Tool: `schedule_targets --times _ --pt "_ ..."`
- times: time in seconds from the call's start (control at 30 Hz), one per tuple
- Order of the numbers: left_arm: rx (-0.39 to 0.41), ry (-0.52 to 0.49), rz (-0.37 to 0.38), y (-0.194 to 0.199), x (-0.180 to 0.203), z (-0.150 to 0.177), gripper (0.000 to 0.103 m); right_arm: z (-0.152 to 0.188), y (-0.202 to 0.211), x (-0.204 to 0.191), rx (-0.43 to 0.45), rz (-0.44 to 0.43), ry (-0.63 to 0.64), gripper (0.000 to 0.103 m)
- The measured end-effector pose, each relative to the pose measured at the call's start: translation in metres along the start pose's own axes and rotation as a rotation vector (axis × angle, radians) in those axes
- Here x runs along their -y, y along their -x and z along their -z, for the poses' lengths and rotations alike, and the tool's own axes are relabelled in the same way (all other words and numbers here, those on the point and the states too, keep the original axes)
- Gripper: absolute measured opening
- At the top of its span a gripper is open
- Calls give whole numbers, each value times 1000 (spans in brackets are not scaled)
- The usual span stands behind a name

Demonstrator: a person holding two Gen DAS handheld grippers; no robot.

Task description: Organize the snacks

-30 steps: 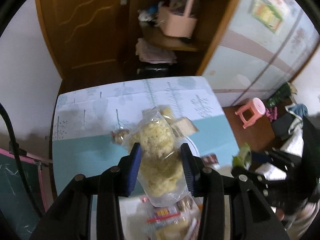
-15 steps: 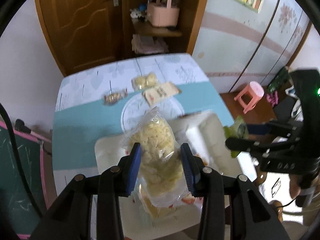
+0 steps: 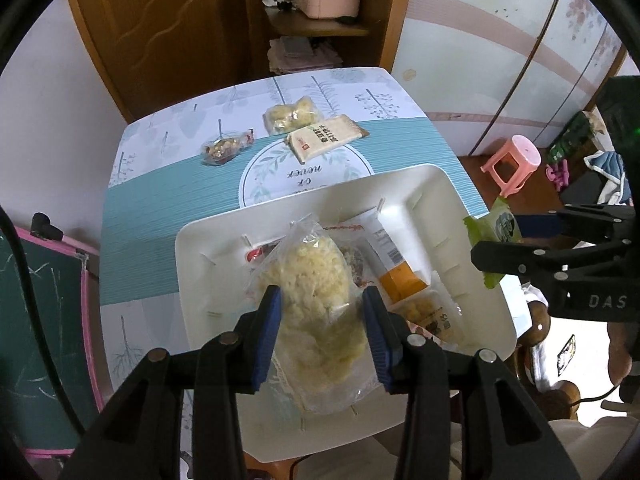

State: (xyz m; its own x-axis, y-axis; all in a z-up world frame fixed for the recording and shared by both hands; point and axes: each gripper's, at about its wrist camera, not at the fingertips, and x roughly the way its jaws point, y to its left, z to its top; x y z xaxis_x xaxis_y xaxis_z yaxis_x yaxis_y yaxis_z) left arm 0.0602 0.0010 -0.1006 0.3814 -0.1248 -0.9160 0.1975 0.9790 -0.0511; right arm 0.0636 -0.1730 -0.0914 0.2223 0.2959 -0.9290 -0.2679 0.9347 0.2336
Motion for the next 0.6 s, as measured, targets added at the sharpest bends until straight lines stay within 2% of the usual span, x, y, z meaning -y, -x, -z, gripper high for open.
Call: schedule_targets --times 0.07,0.13,0.2,0.37,0.6 --pt "5 5 -7 0 -1 -1 47 0 0 1 4 -11 -7 57" --pt "12 8 -7 2 -2 -2 67 -1 0 1 6 -16 -18 61" --pt "32 14 -20 6 -4 -2 78 -1 1 1 11 -12 -26 68" --pt "59 50 -34 14 -17 -6 80 -3 6 0 22 -11 -34 68" --pt "92 165 -36 28 -46 -9 80 -3 13 -2 40 -13 -30 68"
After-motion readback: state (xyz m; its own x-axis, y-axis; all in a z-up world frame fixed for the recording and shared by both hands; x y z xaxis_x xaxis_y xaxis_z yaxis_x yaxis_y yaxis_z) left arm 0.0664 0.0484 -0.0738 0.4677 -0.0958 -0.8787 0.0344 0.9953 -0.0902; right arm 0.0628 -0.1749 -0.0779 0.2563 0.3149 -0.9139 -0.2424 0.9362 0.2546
